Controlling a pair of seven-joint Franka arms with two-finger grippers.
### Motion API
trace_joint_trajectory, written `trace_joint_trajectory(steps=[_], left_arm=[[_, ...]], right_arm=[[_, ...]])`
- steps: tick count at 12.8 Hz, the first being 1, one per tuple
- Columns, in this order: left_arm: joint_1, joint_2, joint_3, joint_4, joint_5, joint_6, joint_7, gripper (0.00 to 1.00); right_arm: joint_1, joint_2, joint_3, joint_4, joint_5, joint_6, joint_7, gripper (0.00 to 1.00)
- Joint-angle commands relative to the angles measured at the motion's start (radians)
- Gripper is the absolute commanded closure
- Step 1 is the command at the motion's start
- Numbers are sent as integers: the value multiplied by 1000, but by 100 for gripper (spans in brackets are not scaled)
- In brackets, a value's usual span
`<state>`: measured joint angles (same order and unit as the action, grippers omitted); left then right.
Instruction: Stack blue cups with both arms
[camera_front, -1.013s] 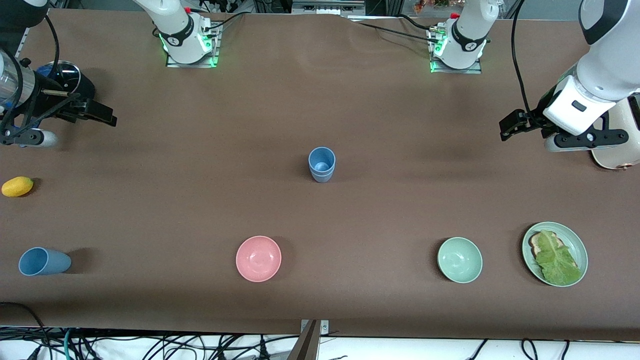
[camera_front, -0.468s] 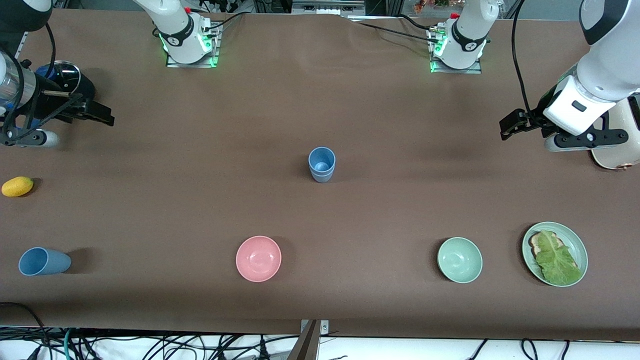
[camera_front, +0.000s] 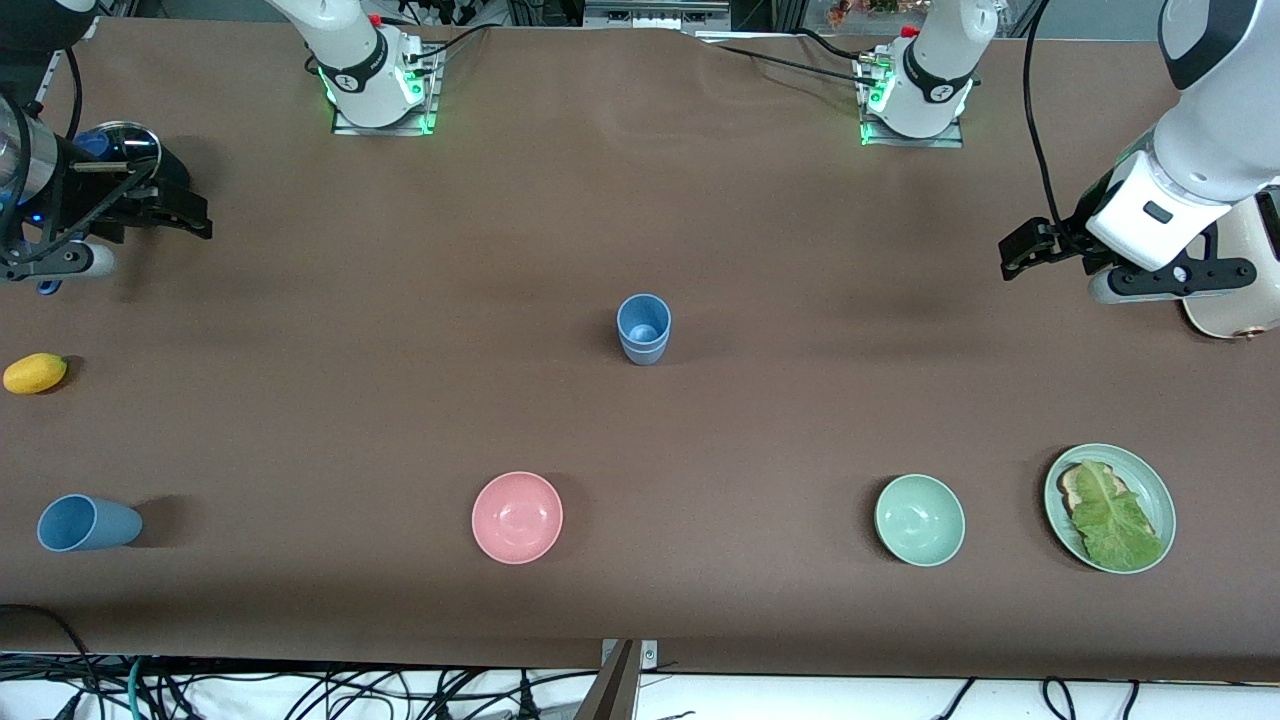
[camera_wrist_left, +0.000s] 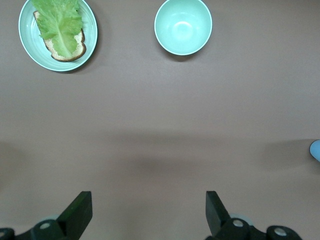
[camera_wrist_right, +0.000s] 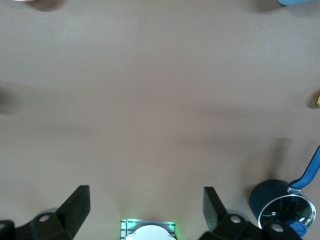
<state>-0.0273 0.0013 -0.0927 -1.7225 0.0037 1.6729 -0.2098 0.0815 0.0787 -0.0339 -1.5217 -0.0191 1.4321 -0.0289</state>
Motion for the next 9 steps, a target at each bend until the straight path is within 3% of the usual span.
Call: trace_joint_trajectory(steps=[1,9], left_arm=[[1,-9,-2,4,12,-13,9,0],[0,-10,-2,4,12,-15,10,0]], right_arm=[[-9,-11,6,8,-10,-18,-23,0],[-16,4,5,21,14,-10,-19,0]])
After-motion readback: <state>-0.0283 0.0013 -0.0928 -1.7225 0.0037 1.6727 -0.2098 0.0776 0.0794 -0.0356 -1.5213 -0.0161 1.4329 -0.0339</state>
